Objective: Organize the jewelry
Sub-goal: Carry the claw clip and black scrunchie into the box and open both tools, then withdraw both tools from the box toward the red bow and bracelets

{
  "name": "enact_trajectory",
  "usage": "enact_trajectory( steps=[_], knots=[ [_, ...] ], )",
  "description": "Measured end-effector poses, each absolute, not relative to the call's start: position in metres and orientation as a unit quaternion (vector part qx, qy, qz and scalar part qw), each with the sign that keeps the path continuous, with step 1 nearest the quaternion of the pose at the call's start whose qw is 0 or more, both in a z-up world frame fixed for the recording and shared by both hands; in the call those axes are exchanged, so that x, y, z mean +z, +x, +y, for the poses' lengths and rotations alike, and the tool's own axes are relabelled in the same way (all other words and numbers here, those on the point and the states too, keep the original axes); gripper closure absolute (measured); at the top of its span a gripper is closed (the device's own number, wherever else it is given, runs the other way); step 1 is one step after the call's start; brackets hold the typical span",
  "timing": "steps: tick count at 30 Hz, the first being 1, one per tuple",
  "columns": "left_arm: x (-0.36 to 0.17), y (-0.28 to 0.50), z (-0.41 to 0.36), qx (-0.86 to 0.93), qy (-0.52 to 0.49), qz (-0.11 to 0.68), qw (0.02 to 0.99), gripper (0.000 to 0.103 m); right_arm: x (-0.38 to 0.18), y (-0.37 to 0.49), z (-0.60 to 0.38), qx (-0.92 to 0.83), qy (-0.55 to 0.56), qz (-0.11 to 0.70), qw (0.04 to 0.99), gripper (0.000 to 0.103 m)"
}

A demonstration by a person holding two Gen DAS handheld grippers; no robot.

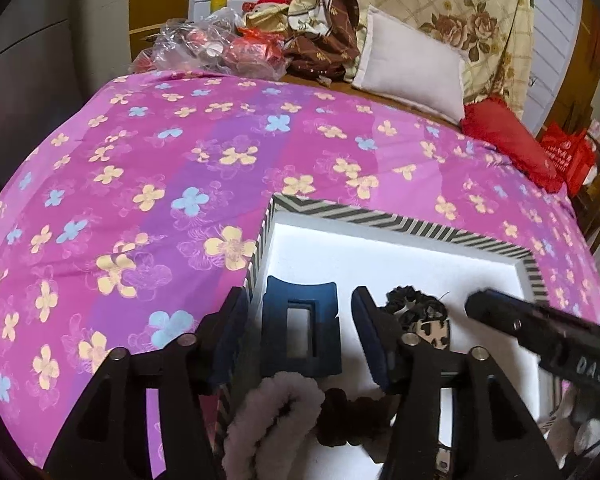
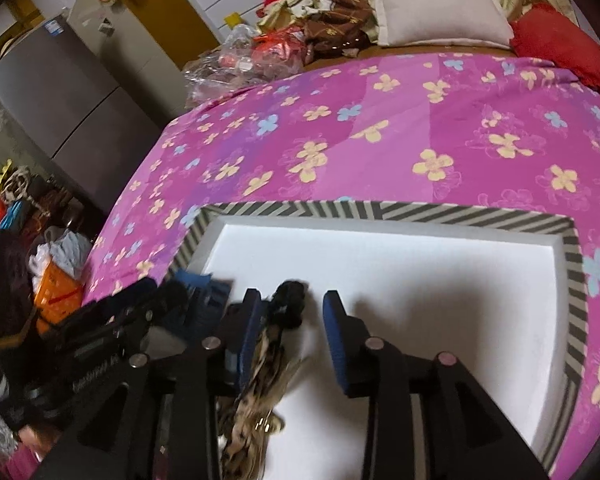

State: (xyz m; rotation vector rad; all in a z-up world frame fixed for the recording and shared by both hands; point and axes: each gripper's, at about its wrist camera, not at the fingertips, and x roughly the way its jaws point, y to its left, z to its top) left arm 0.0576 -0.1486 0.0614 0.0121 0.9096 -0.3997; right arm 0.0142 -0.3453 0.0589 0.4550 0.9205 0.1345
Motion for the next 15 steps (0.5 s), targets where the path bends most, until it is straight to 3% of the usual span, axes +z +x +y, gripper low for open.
enact_trajectory(
  steps=[10, 15],
  knots=[
    [0.078, 0.025, -0.137, -0.18, 0.022, 0.415, 0.892, 0.044, 0.074, -0.019, -0.321, 0.084, 0.19, 0.44, 0.874, 0.063],
    [0.083, 0.003, -0.134, -0.181, 0.026, 0.409, 0.894, 0.044, 0.081, -0.039, -0.31, 0.085, 0.171, 0.441, 0.877, 0.055]
  ],
)
